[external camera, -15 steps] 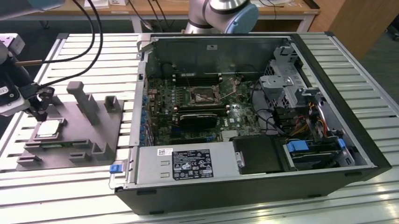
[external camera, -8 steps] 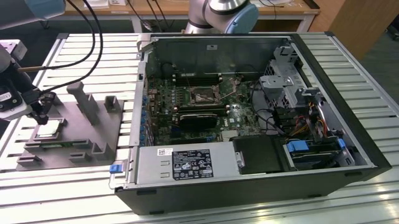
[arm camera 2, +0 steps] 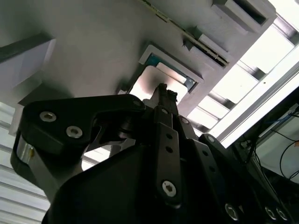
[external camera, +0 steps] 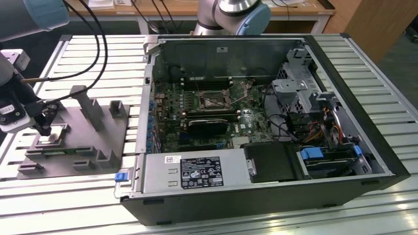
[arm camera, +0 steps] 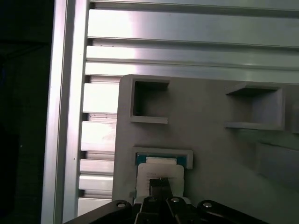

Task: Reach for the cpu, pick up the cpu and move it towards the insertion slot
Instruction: 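Pick up the cpu and move it towards the insertion slot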

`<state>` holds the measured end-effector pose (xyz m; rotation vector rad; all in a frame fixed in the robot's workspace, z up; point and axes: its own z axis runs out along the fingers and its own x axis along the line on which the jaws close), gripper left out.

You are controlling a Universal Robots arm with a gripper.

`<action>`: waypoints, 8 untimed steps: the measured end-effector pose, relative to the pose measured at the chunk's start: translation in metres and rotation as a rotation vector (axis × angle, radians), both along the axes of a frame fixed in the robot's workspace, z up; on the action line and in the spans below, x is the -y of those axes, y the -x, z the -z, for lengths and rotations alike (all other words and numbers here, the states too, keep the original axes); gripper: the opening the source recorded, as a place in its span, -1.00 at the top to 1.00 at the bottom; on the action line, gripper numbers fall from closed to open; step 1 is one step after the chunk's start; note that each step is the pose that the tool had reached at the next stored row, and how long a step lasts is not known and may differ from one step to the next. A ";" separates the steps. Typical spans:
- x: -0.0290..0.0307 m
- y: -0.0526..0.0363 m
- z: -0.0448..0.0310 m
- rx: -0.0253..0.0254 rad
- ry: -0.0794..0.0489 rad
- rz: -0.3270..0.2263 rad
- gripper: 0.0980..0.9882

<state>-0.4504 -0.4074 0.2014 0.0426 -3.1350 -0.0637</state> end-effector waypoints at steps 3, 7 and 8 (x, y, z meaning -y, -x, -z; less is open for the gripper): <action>0.0027 -0.0001 0.0034 -0.0005 0.000 0.000 0.98; 0.0027 -0.0001 0.0034 -0.0007 0.000 0.000 0.98; 0.0027 -0.0001 0.0033 -0.0008 0.000 0.000 0.98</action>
